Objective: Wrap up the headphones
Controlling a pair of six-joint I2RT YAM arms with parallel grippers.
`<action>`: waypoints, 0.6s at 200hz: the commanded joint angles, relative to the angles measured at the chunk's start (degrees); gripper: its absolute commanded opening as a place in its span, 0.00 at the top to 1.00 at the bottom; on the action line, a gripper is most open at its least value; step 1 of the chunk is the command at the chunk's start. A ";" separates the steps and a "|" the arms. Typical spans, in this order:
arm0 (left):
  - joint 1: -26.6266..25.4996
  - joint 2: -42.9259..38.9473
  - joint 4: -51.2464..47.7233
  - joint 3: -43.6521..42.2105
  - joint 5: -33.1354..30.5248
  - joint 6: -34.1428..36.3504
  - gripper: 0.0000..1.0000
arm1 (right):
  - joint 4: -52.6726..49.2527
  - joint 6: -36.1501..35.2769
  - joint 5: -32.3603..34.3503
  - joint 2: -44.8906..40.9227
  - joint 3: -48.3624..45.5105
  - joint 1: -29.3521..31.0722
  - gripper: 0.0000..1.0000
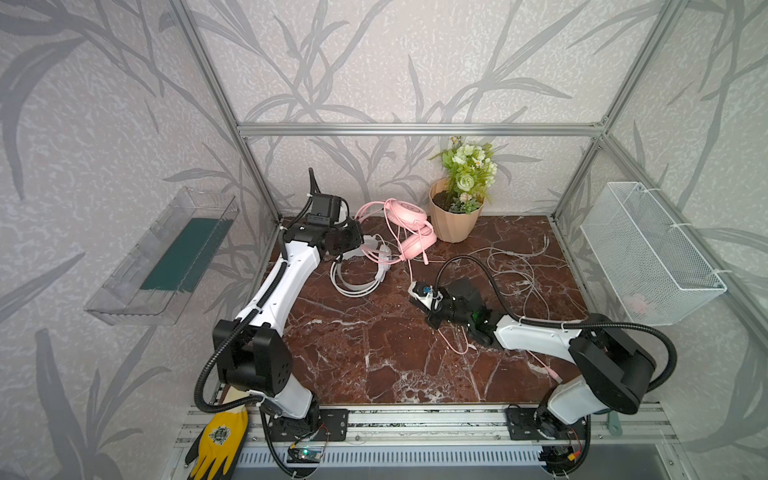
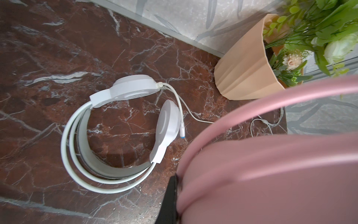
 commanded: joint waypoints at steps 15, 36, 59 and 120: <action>0.39 -2.10 2.86 1.82 -4.68 -3.02 1.00 | -7.25 -4.11 -1.61 -4.36 -0.58 1.88 1.00; 0.29 -1.26 1.79 2.52 -4.53 -2.41 1.00 | -9.14 -5.24 -4.60 -5.65 0.13 2.38 1.00; 0.03 -0.78 1.03 2.69 -5.78 -1.94 1.00 | -8.91 -4.35 -9.39 -6.21 1.00 2.39 1.00; -0.37 0.62 -1.20 5.53 -7.00 -2.99 1.00 | -4.88 0.24 -19.16 -3.52 3.45 2.47 0.99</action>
